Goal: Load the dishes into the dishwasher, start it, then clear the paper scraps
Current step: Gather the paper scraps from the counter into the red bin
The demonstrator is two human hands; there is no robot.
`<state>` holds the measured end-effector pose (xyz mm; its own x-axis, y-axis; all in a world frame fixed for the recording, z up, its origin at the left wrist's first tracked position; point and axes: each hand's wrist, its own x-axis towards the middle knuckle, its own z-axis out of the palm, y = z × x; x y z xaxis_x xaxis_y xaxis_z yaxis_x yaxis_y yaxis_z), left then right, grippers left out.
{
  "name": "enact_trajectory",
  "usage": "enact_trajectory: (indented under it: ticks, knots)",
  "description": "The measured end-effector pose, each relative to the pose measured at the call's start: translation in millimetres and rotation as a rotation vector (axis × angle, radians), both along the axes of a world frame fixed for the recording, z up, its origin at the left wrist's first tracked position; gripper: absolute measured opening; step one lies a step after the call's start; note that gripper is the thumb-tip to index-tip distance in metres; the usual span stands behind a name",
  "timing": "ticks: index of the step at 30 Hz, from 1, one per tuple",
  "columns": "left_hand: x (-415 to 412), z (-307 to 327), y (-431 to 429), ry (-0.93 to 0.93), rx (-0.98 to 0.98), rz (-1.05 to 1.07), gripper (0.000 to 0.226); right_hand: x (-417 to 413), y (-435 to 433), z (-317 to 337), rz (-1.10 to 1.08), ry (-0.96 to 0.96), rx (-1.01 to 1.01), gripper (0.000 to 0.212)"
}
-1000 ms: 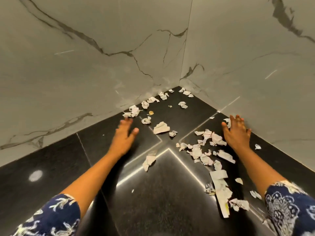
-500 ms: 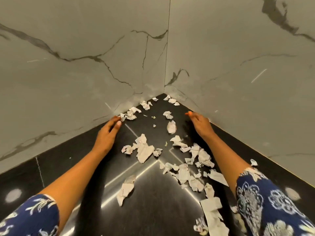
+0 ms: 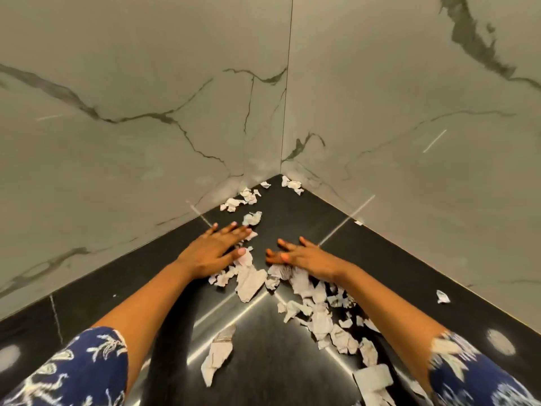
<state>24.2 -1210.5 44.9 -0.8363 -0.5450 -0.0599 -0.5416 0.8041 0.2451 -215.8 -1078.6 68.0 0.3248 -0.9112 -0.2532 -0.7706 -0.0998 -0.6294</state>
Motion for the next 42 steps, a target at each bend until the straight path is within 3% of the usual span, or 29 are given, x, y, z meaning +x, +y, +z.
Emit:
enact_trajectory:
  ticks: [3,6,7,9,11,13,17,20,26,29,31,34,39,42]
  knots:
    - [5.5,2.4,38.8,0.003,0.058,-0.216,0.074,-18.5,44.9,11.8,-0.186,-0.329,0.165,0.054]
    - [24.1,1.7,70.1,0.209,0.253,-0.289,0.068,-42.9,39.2,22.8,-0.504,-0.531,0.028,0.052]
    - [35.0,1.5,68.2,0.306,0.286,-0.19,0.065,-47.9,26.0,24.5,-0.601,-0.507,-0.062,0.047]
    - [58.7,-1.9,46.1,0.407,0.16,0.154,0.062,-53.6,-12.0,24.3,-0.717,-0.336,-0.218,0.033]
    - [77.4,-4.9,20.6,0.239,-0.044,0.482,0.067,-55.5,-56.2,19.5,-0.71,-0.104,-0.282,0.029]
    - [81.2,-11.9,11.0,0.077,-0.1,0.599,0.063,-55.8,-101.7,11.8,-0.603,0.085,-0.305,0.037]
    - [77.1,-20.2,6.2,0.069,-0.112,0.574,0.066,-52.2,-176.3,-3.0,-0.42,0.357,-0.298,0.055]
    - [79.1,-22.5,-0.1,0.064,-0.133,0.582,0.069,-46.8,-189.4,-20.2,-0.415,0.528,-0.215,0.059]
    - [77.4,-18.4,3.9,0.047,-0.101,0.588,0.061,-40.7,-79.3,-14.7,-0.482,0.545,-0.062,0.074]
    - [77.4,-14.8,6.6,0.043,-0.102,0.587,0.06,-47.6,-3.2,2.3,-0.525,0.736,0.074,0.074]
    - [76.5,-14.1,7.7,0.05,-0.103,0.586,0.06,-48.6,13.6,21.8,-0.567,0.833,-0.023,0.063]
    - [75.0,-12.4,8.0,0.053,-0.093,0.583,0.06,-69.6,7.6,30.4,-0.591,0.653,-0.217,0.057]
    - [75.1,-8.7,9.6,0.054,-0.082,0.584,0.06,-82.2,19.8,2.9,-0.634,0.528,0.115,0.077]
    - [74.4,-6.5,13.5,0.069,-0.091,0.603,0.059,-61.0,16.0,21.5,-0.644,0.708,0.327,0.076]
